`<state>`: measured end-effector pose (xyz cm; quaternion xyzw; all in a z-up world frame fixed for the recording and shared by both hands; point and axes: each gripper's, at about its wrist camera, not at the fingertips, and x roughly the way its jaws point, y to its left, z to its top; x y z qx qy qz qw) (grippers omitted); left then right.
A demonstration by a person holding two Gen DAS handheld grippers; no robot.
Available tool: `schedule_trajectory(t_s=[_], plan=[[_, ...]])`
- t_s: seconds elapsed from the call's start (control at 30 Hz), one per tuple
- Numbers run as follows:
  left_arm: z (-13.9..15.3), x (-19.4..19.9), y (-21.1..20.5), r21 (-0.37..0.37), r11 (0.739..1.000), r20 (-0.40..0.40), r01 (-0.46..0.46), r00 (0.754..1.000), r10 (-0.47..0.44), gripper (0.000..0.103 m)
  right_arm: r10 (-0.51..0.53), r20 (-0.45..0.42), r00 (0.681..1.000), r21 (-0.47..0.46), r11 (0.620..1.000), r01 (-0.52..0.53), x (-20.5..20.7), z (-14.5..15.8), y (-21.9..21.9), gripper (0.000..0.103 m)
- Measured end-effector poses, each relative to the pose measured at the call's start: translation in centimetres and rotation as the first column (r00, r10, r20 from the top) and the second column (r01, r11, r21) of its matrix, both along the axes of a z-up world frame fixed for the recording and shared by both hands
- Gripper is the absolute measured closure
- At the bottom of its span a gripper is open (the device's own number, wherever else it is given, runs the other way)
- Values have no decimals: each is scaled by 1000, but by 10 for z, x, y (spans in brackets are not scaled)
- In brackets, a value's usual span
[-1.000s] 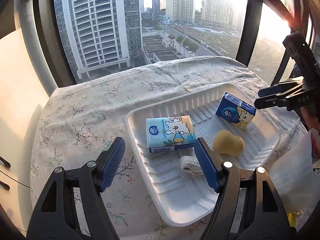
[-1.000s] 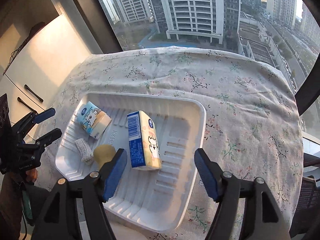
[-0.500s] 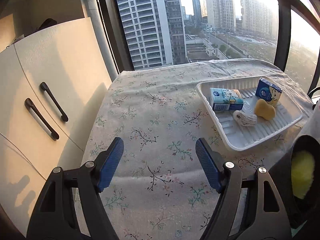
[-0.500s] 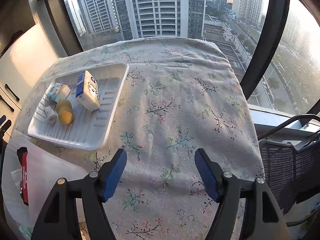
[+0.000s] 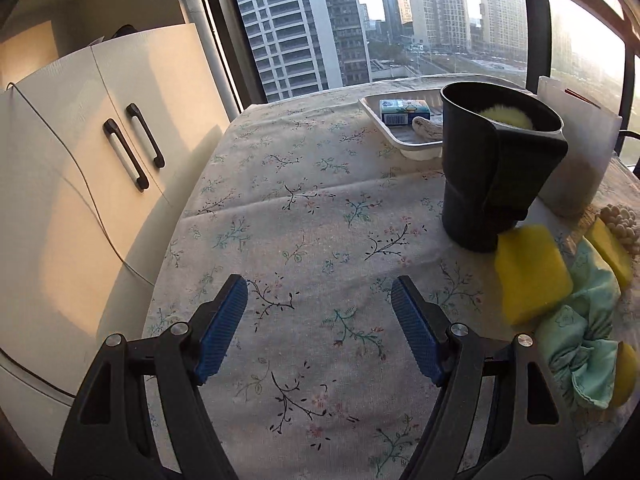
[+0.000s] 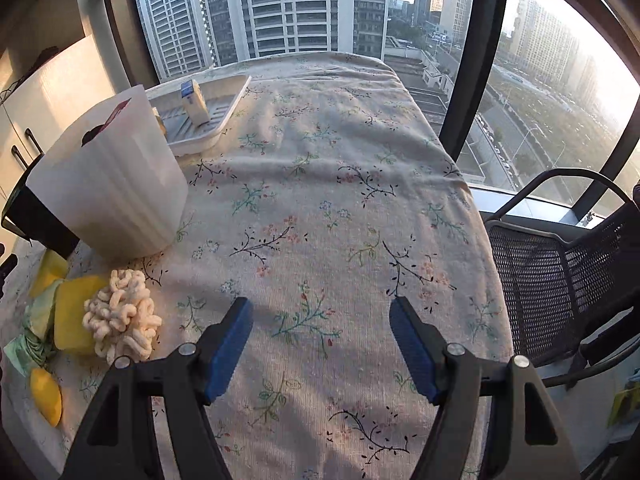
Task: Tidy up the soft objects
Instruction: 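Move both open tools back over the remaining items on the table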
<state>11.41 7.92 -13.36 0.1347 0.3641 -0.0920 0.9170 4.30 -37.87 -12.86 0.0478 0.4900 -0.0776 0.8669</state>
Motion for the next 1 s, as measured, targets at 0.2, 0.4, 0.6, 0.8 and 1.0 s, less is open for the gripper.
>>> schedule_trajectory(t_s=[0.2, 0.4, 0.6, 0.8, 1.0], plan=[[-4, -34, 0, -39, 999, -46, 11, 999, -13, 30, 19, 12, 1000, 21, 1000, -19, -42, -6, 30, 30], [-2, -63, -15, -71, 995, -73, 67, 995, -72, 30, 62, 16, 998, 34, 997, -63, -64, -9, 64, 30], [-6, -79, -40, -105, 986, -115, 130, 983, -142, 30, 110, 25, 994, 75, 991, -112, -65, -8, 94, 30], [-16, -77, -60, -82, 987, -119, 137, 982, -146, 30, 177, 62, 982, 102, 978, -183, -71, 0, 132, 30], [-26, -57, -60, -122, 988, -189, 91, 976, -113, 30, 313, 101, 944, 161, 932, -326, -79, 7, 188, 30]])
